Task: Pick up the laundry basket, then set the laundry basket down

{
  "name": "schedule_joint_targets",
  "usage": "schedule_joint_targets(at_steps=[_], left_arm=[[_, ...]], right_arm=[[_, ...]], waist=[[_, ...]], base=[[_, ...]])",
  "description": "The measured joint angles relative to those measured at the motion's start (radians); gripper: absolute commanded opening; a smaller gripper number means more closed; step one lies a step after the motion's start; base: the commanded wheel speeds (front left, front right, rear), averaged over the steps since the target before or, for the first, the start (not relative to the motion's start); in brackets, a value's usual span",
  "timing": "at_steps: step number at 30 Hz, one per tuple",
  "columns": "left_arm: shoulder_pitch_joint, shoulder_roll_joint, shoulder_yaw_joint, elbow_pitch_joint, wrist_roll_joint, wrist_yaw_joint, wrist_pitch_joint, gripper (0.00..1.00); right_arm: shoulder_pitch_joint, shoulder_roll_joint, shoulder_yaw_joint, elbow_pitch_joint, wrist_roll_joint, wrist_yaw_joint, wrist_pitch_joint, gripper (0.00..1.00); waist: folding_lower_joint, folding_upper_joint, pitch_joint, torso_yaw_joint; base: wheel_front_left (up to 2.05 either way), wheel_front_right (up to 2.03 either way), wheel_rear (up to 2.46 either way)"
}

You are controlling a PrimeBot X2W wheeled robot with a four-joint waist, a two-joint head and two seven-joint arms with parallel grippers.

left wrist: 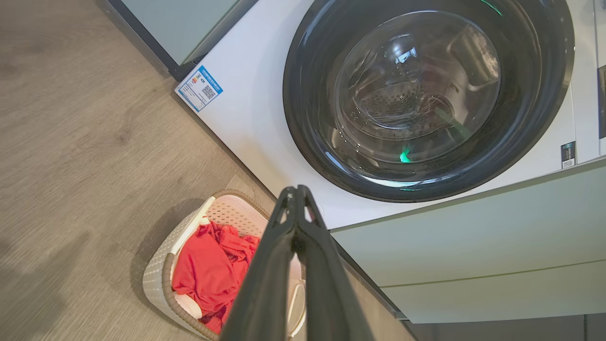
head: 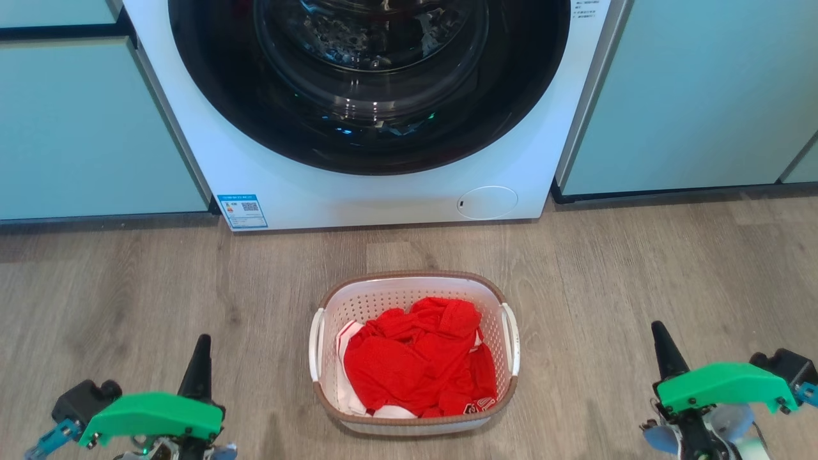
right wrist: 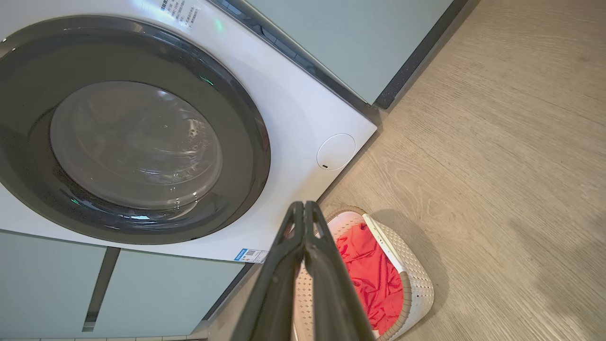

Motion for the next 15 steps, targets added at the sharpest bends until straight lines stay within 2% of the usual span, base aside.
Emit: schedule_joint_targets(at_steps=[15], left_arm=[[-0.034,0.000,0.025,0.007,-0.183,-0.025,0.050,0.00]], right_arm=[[-0.004,0.000,-0.031,-0.004,0.175,0.000,0.044,0.00]], waist=[[0.0000,0.0000,0.002,-0.005]], base=[[0.00,0.00,0.00]])
